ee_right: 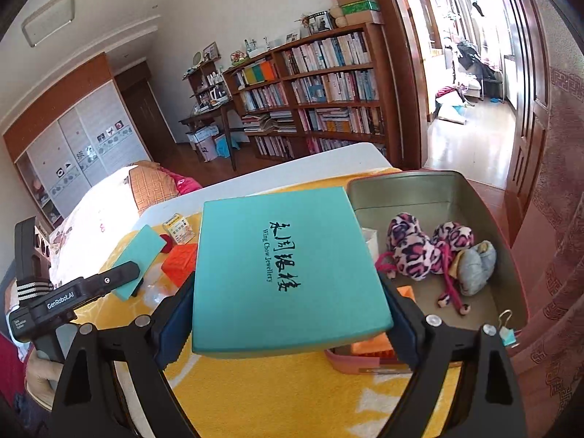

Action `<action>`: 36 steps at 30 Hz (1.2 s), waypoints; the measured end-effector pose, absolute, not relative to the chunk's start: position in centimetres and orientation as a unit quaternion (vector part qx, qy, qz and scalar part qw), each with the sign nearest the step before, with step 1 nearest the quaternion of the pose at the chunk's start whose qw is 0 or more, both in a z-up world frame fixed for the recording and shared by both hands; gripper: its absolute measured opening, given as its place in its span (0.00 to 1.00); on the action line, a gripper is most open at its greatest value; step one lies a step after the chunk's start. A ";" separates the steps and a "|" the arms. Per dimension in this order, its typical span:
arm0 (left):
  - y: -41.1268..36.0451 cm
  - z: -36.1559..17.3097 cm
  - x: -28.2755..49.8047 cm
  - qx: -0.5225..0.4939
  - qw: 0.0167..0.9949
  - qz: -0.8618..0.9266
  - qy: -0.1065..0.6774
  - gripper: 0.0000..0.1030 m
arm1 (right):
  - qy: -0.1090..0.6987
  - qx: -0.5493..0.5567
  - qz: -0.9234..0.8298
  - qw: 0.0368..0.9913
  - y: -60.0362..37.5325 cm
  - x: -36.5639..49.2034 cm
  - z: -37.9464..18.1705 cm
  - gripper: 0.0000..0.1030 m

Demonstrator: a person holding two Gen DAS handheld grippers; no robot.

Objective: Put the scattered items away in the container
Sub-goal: 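Carry both teal boxes with both tools over the red tin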

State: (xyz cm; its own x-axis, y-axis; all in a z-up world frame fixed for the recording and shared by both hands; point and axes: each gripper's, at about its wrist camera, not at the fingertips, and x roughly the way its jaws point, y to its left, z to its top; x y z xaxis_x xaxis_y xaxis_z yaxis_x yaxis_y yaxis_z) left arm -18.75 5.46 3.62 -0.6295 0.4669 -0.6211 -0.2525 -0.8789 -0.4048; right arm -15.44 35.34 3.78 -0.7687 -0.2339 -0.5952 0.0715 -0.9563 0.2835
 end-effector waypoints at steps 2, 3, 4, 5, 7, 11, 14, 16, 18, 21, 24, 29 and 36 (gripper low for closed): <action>6.8 4.1 -19.1 -0.380 0.214 0.890 -0.134 0.80 | -0.126 0.337 -0.931 0.056 37.2 -16.5 4.1 0.89; 7.6 4.4 -19.3 -0.380 0.219 0.889 -0.129 0.80 | -0.129 0.340 -0.930 0.046 38.1 -17.1 4.2 0.89; 8.3 4.6 -19.5 -0.380 0.224 0.889 -0.124 0.80 | -0.132 0.345 -0.928 0.040 39.0 -17.9 4.3 0.89; 9.0 4.8 -19.7 -0.380 0.228 0.889 -0.119 0.80 | -0.135 0.352 -0.926 0.035 39.8 -18.7 4.2 0.89; 10.2 5.1 -20.0 -0.379 0.237 0.888 -0.111 0.80 | -0.140 0.366 -0.920 0.026 41.4 -20.5 4.0 0.89; 12.3 5.1 -20.6 -0.383 0.248 0.884 -0.102 0.80 | -0.135 0.395 -0.908 0.023 43.3 -23.9 3.5 0.89; 13.3 4.8 -21.4 -0.390 0.251 0.880 -0.102 0.80 | -0.133 0.419 -0.898 0.020 44.6 -26.3 2.7 0.89; 13.9 4.6 -21.9 -0.395 0.251 0.878 -0.102 0.80 | -0.128 0.433 -0.892 0.009 45.2 -27.7 2.0 0.89; 14.3 4.3 -22.4 -0.399 0.251 0.876 -0.099 0.80 | -0.133 0.453 -0.882 0.000 45.8 -28.8 1.3 0.89; 15.1 3.8 -22.9 -0.405 0.252 0.874 -0.095 0.80 | -0.120 0.465 -0.877 -0.001 46.2 -29.4 0.9 0.88; 16.0 3.7 -23.4 -0.409 0.256 0.871 -0.092 0.80 | -0.112 0.486 -0.867 -0.009 46.1 -30.1 0.4 0.87; 18.0 3.9 -23.8 -0.409 0.270 0.868 -0.083 0.80 | -0.137 0.480 -0.867 -0.004 47.0 -29.7 0.7 0.87; 22.2 4.4 -24.8 -0.410 0.302 0.858 -0.070 0.80 | -0.162 0.448 -0.879 0.005 47.7 -26.9 1.6 0.87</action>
